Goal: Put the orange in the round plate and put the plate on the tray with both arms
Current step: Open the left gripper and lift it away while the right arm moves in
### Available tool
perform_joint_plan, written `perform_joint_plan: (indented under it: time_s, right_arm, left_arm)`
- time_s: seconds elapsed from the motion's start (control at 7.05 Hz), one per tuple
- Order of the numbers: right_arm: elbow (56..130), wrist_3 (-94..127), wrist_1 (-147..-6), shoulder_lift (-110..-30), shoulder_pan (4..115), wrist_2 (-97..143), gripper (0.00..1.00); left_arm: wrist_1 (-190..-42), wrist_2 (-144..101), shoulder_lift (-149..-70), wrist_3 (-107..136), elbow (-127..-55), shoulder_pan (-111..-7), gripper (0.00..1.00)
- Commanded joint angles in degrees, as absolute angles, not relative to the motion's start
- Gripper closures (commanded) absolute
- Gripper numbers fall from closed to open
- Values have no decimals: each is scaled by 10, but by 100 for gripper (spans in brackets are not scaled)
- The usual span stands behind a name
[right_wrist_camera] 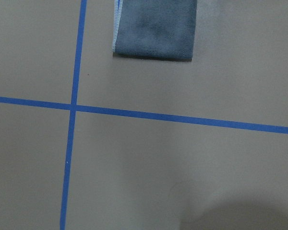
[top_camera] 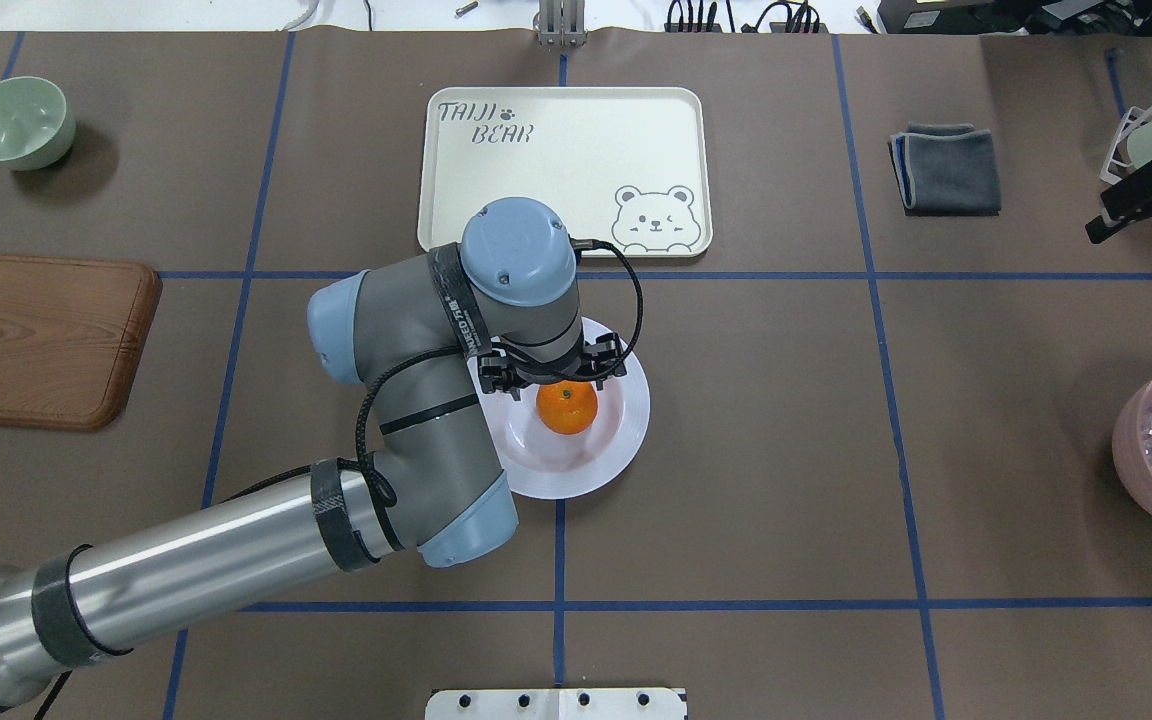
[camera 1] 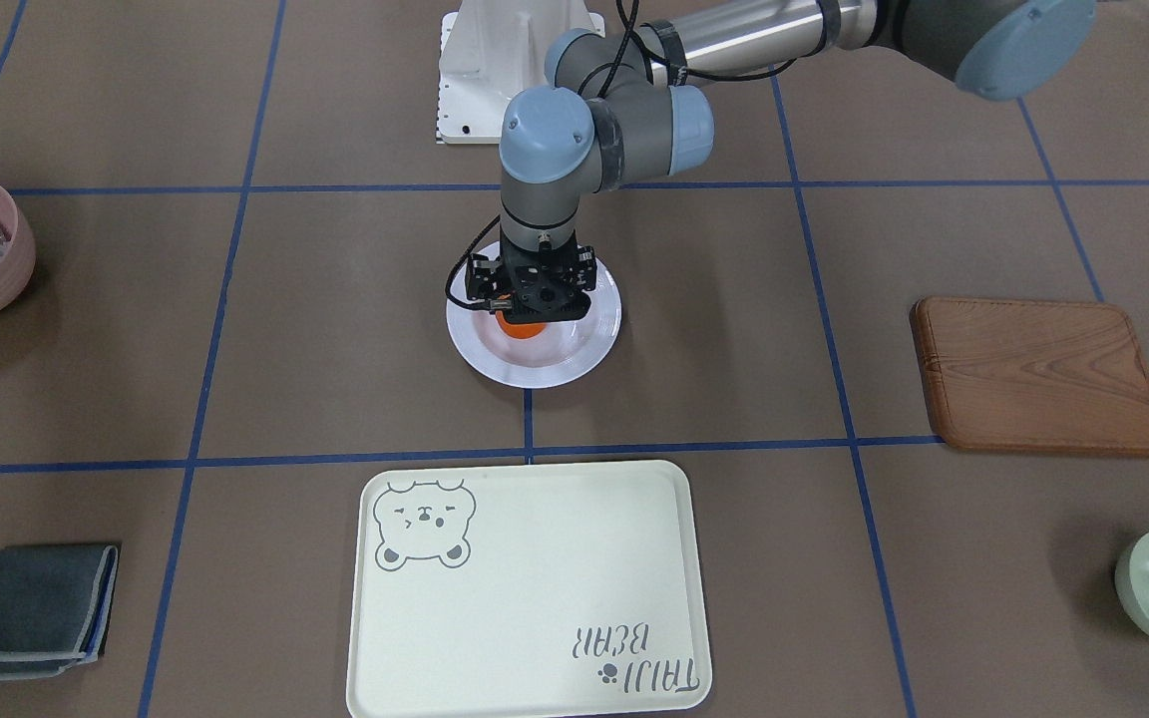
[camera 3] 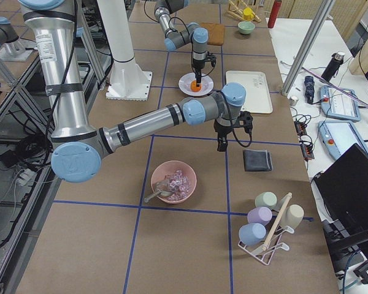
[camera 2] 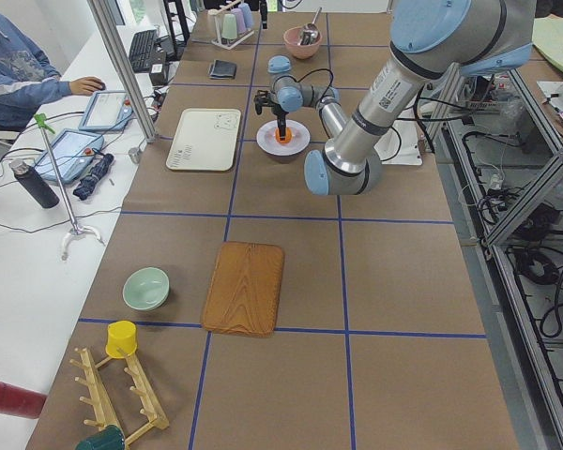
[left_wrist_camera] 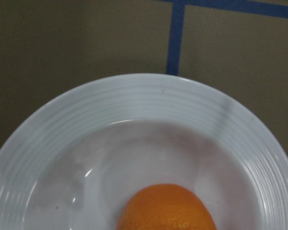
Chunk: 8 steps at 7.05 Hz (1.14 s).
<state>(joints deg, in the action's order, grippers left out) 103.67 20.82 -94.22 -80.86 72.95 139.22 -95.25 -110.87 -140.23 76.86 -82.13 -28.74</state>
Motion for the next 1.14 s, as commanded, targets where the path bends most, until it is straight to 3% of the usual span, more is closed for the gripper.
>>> perform_joint_plan:
  time_s: [0.0, 0.43, 0.71, 0.99]
  right_arm:
    - [1039, 297, -926, -775, 681, 1392, 0]
    - [1021, 626, -674, -772, 524, 1324, 0]
    - [1020, 818, -579, -742, 433, 1257, 0]
    - [995, 998, -387, -739, 336, 1132, 0]
  left_arm:
    - [-947, -1124, -1367, 767, -889, -318, 1]
    - [-949, -1197, -1254, 664, -977, -411, 1]
    - [-951, -1249, -1204, 563, -977, -479, 2]
    - [-952, -1250, -1189, 533, -973, -494, 1]
